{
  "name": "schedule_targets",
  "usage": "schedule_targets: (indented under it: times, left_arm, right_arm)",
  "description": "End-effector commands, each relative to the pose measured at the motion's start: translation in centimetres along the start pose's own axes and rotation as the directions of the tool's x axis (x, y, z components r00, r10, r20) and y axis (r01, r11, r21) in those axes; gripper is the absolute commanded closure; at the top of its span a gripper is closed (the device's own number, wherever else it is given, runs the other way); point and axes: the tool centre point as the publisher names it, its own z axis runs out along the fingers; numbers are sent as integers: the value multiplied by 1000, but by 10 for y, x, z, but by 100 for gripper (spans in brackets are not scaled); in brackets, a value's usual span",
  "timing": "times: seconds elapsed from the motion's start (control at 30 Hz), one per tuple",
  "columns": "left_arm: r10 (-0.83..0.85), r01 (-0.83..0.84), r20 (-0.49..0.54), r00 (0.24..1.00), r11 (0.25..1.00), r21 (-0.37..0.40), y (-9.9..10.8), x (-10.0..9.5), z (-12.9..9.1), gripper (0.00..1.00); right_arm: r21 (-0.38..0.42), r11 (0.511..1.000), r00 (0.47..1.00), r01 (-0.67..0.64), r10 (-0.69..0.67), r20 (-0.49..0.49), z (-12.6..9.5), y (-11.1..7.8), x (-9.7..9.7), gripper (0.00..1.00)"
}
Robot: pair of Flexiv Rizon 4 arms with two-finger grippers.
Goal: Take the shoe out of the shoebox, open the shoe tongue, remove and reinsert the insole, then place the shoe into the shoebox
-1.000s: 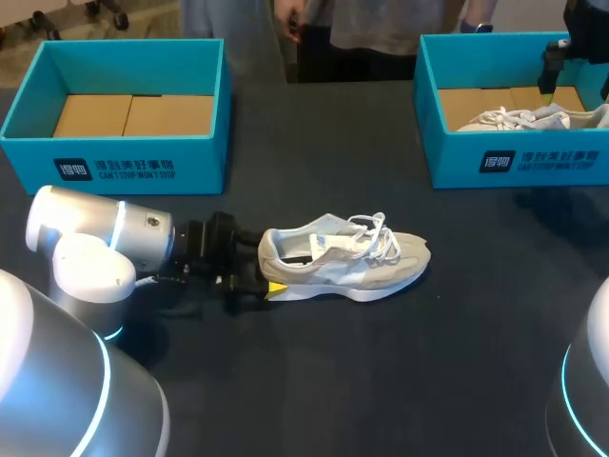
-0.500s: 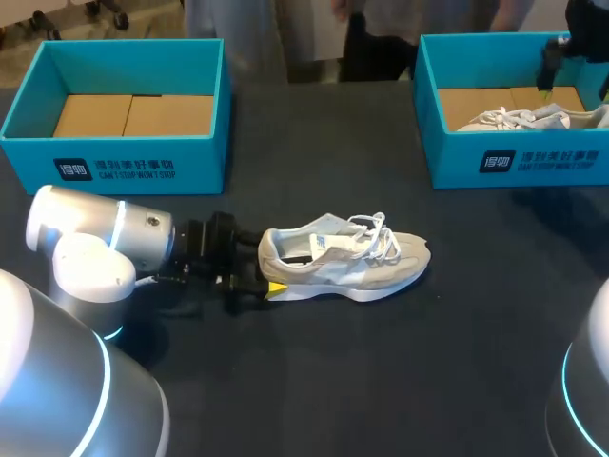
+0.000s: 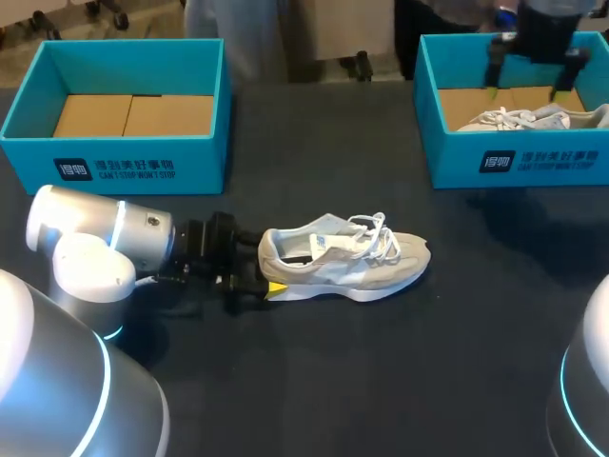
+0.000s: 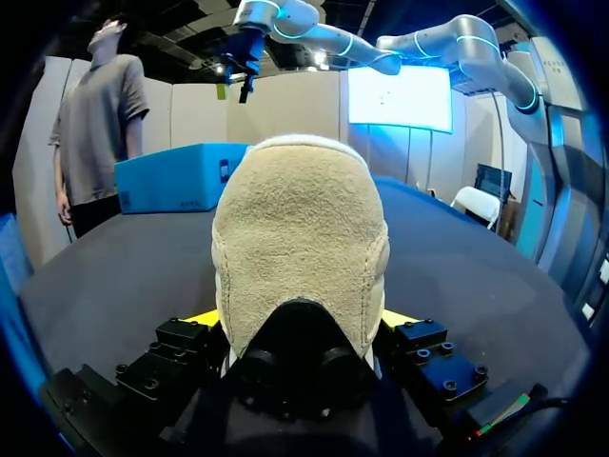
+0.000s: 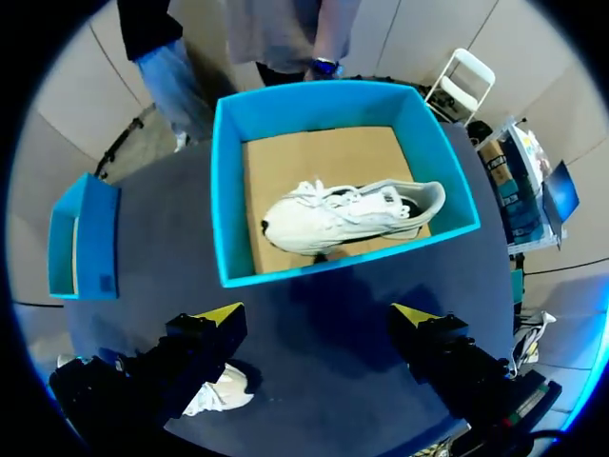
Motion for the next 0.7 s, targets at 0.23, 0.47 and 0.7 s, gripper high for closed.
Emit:
schedule_targets:
  times: [0.23,0.47,0.7]
  left_arm:
    - [0,0,1,1000,1000,1,4,0,2,100]
    - [0,0,1,1000,1000,1,4,0,2,100]
    - [0,0,1,1000,1000,1,4,0,2,100]
  right_arm:
    - [-46,996,995,-76,79,59,-12,-47,66,0]
    - [-22,996,995,-82,84,55,-26,-72,108,0]
    - [48,999,999,-17,15,50,-47,-97,141,0]
